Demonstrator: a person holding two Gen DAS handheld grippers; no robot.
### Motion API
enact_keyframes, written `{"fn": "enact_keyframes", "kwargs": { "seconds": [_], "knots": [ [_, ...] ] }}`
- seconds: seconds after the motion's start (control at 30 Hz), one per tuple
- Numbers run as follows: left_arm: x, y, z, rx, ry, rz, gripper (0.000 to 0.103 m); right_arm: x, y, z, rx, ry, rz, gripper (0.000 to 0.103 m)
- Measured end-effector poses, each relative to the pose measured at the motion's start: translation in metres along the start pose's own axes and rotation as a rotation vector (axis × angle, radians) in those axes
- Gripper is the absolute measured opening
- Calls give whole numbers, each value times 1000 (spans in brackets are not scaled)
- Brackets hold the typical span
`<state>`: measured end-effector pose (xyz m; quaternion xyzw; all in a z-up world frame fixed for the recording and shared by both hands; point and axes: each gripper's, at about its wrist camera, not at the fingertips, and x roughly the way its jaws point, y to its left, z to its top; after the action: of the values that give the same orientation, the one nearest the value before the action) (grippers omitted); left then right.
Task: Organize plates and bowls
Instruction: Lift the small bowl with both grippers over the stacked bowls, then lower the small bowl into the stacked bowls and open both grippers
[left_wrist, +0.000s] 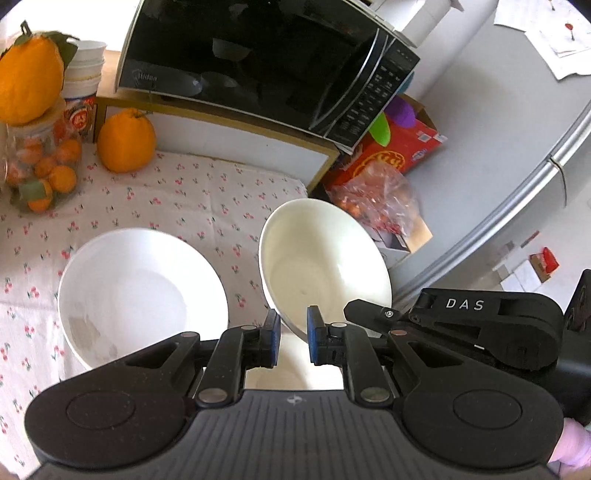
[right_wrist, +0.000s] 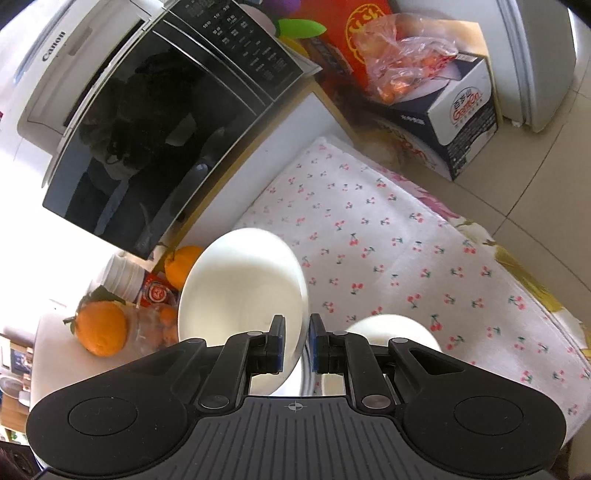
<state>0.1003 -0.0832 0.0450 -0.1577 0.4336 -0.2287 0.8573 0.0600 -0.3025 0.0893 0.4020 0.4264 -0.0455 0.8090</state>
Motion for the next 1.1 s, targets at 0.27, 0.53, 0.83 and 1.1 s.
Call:
{"fn": "enact_keyframes", "kwargs": {
  "seconds": [0.27, 0.53, 0.83, 1.1],
  "knots": [
    [6, 8, -25, -12, 26, -20, 16, -4, -15, -19, 5, -10, -16, 14],
    [18, 12, -32, -30, 101, -60, 16, -2, -39, -28, 73, 26, -39, 14],
    [39, 4, -41, -14, 167, -35, 16, 6, -58, -35, 118, 64, -103, 16],
    [50, 10, -48, -25, 219, -13, 16, 16, -71, -39, 159, 119, -128, 17]
  ]
}}
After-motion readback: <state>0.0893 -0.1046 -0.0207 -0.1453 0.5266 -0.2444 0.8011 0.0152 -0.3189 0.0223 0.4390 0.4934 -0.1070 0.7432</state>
